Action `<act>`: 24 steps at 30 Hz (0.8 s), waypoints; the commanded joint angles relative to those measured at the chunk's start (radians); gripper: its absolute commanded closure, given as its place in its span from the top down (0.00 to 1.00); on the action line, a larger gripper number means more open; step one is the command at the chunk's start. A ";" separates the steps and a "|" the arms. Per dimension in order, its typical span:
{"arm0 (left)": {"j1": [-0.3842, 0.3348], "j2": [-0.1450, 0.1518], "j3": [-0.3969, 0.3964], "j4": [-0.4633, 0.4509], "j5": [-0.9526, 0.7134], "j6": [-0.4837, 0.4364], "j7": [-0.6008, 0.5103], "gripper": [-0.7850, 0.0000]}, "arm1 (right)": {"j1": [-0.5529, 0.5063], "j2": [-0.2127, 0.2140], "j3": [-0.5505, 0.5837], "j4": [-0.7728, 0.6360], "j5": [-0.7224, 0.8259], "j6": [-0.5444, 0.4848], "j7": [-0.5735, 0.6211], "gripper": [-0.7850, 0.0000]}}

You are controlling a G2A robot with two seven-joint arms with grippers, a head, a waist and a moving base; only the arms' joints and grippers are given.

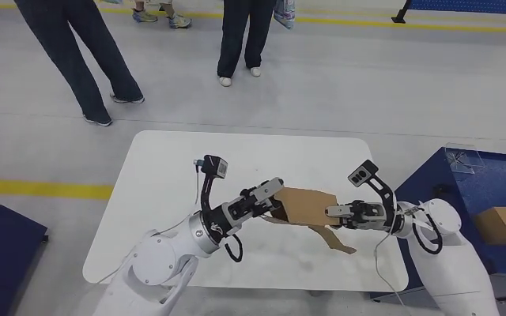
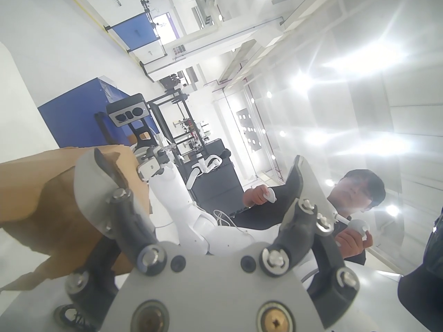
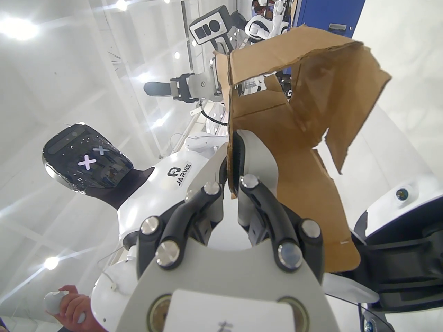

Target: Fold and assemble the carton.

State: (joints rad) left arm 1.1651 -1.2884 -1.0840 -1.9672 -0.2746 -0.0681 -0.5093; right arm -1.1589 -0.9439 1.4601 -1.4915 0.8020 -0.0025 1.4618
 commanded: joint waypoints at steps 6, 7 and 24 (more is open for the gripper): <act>0.000 -0.001 0.005 -0.007 0.001 -0.003 -0.012 1.00 | 0.000 0.001 -0.005 -0.002 -0.004 0.002 -0.001 0.00; -0.001 -0.001 0.006 -0.008 0.003 -0.003 -0.013 1.00 | 0.000 0.001 -0.006 -0.002 -0.007 0.001 -0.002 0.00; -0.007 -0.004 0.022 -0.011 0.027 0.013 -0.015 1.00 | -0.001 0.004 -0.018 -0.002 -0.026 -0.001 -0.007 0.00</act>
State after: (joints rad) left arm 1.1593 -1.2919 -1.0651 -1.9793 -0.2495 -0.0544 -0.5251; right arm -1.1599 -0.9398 1.4438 -1.4929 0.7779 -0.0034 1.4550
